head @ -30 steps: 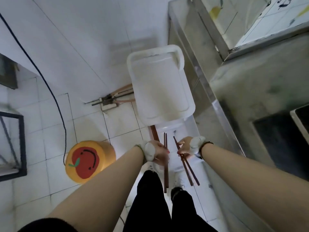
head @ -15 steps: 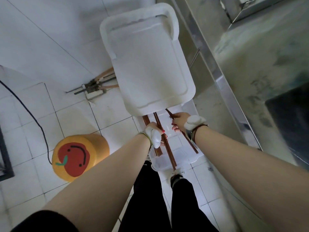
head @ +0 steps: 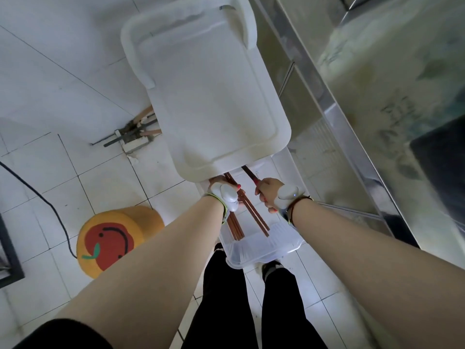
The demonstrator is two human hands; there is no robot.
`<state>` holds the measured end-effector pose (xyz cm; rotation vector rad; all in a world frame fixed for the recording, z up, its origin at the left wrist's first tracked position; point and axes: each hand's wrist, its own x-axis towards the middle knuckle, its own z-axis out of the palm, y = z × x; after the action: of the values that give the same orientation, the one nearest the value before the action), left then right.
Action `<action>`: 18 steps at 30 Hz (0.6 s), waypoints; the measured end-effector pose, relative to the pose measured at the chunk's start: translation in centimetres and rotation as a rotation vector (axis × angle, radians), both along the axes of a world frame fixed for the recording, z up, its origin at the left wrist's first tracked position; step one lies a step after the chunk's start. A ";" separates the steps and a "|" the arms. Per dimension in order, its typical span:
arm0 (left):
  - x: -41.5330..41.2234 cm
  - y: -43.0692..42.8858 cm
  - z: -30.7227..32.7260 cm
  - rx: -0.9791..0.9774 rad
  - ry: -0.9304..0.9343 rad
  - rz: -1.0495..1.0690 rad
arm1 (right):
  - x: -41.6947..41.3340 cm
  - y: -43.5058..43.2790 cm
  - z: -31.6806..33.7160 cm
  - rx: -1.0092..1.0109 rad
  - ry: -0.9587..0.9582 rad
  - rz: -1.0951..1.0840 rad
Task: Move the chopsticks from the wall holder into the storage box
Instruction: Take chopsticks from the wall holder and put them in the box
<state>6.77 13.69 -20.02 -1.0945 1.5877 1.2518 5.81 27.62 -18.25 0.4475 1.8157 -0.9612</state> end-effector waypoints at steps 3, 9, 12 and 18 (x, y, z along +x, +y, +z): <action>-0.5 0.1 1.1 -0.082 0.002 -0.078 | -0.4 -0.6 -0.2 -0.049 -0.111 -0.065; 0.0 0.0 -6.1 -0.087 -0.018 -0.161 | -1.3 -1.5 -0.7 -0.068 -0.229 -0.183; 0.6 -0.8 -10.7 -0.063 -0.089 -0.097 | -1.6 -1.9 -1.4 -0.075 -0.227 -0.191; 0.3 1.0 -3.1 -0.173 -0.011 -0.205 | -2.5 -2.4 -2.6 -0.127 -0.121 -0.169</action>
<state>7.04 14.66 -23.13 -1.0123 1.7764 0.9861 3.27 25.23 -20.89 0.5741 1.6173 -1.1334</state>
